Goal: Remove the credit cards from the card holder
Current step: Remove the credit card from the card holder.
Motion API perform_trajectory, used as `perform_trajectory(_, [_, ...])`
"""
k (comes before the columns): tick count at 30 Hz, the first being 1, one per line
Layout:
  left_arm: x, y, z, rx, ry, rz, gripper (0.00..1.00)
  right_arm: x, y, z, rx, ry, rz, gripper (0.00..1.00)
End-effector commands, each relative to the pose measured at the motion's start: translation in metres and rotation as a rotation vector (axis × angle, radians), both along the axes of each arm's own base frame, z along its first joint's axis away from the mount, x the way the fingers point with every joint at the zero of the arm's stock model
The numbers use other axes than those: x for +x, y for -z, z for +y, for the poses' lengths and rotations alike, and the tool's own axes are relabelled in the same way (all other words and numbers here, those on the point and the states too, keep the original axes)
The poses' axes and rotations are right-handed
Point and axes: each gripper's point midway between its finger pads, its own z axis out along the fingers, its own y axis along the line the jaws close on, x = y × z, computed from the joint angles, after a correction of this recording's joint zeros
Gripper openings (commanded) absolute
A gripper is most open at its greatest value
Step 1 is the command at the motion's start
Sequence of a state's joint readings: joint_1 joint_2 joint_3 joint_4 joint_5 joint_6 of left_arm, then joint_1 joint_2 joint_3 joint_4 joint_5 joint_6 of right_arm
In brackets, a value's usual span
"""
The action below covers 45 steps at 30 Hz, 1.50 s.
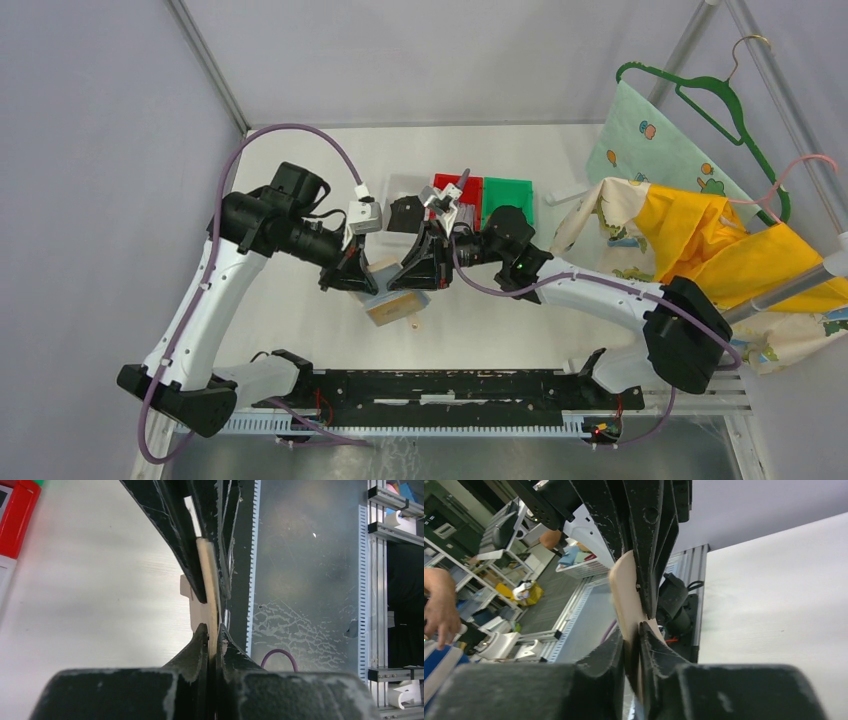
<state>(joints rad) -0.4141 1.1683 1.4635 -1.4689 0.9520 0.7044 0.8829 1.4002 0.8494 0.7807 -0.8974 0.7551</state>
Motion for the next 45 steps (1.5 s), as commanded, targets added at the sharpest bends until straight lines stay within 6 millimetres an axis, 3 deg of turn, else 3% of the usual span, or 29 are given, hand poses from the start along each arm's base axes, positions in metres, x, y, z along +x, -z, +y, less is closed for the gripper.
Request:
perform_trajectory(1, [0.001,-0.023,-0.009,-0.086,0.055,-0.075,0.05,-0.005,-0.017,0.007,0.027,-0.055,-0.06,0.08])
perform_trajectory(2, [0.004,-0.025,-0.01,-0.089,0.047,-0.078,0.2,-0.003,-0.019,0.009,0.028,-0.05,-0.054,0.0])
perform_trajectory(3, [0.009,-0.026,-0.011,-0.089,0.026,-0.085,0.46,0.003,-0.023,0.011,0.029,-0.028,-0.04,0.0])
perform_trajectory(4, [0.015,-0.028,-0.013,-0.09,-0.018,-0.075,0.79,0.009,-0.028,0.013,0.037,0.002,-0.027,0.0])
perform_trajectory(5, [0.02,-0.031,-0.015,-0.1,-0.055,-0.086,0.97,0.015,-0.035,0.013,0.052,0.029,-0.009,0.0])
perform_trajectory(9, [0.037,-0.051,-0.018,-0.209,-0.237,-0.185,1.0,0.034,-0.077,-0.005,0.23,0.162,0.062,0.0])
perform_trajectory(13, [0.038,-0.088,-0.016,-0.356,-0.356,-0.27,1.0,0.04,-0.119,-0.032,0.446,0.247,0.143,0.0])
perform_trajectory(17, [0.035,-0.115,-0.022,-0.46,-0.393,-0.21,1.0,0.043,-0.154,-0.059,0.652,0.271,0.229,0.0])
perform_trajectory(20, [0.027,-0.123,-0.027,-0.503,-0.361,-0.15,1.0,0.045,-0.172,-0.071,0.752,0.269,0.27,0.0])
perform_trajectory(25, [0.025,-0.117,-0.032,-0.505,-0.329,-0.112,1.0,0.043,-0.19,-0.081,0.844,0.229,0.298,0.0])
perform_trajectory(29, [0.022,-0.118,-0.036,-0.524,-0.294,-0.082,0.9,0.044,-0.192,-0.086,0.884,0.239,0.321,0.0])
perform_trajectory(32, [0.023,-0.125,-0.038,-0.548,-0.285,-0.074,0.72,0.041,-0.189,-0.077,0.864,0.243,0.313,0.0])
perform_trajectory(34, [0.025,-0.127,-0.038,-0.548,-0.287,-0.074,0.51,0.039,-0.187,-0.073,0.859,0.246,0.311,0.0])
perform_trajectory(36, [0.028,-0.125,-0.037,-0.533,-0.31,-0.076,0.17,0.04,-0.182,-0.071,0.847,0.256,0.301,0.0])
perform_trajectory(37, [0.031,-0.123,-0.036,-0.518,-0.326,-0.076,0.05,0.04,-0.179,-0.07,0.833,0.27,0.293,0.04])
perform_trajectory(41, [0.03,-0.106,-0.031,-0.41,-0.292,-0.099,0.02,0.051,-0.148,-0.063,0.657,0.346,0.172,0.32])
perform_trajectory(43, [0.03,-0.091,-0.026,-0.332,-0.244,-0.153,0.02,0.053,-0.135,-0.057,0.544,0.326,0.054,0.51])
perform_trajectory(45, [0.031,-0.073,-0.02,-0.243,-0.218,-0.161,0.02,0.058,-0.109,-0.035,0.328,0.256,-0.05,0.63])
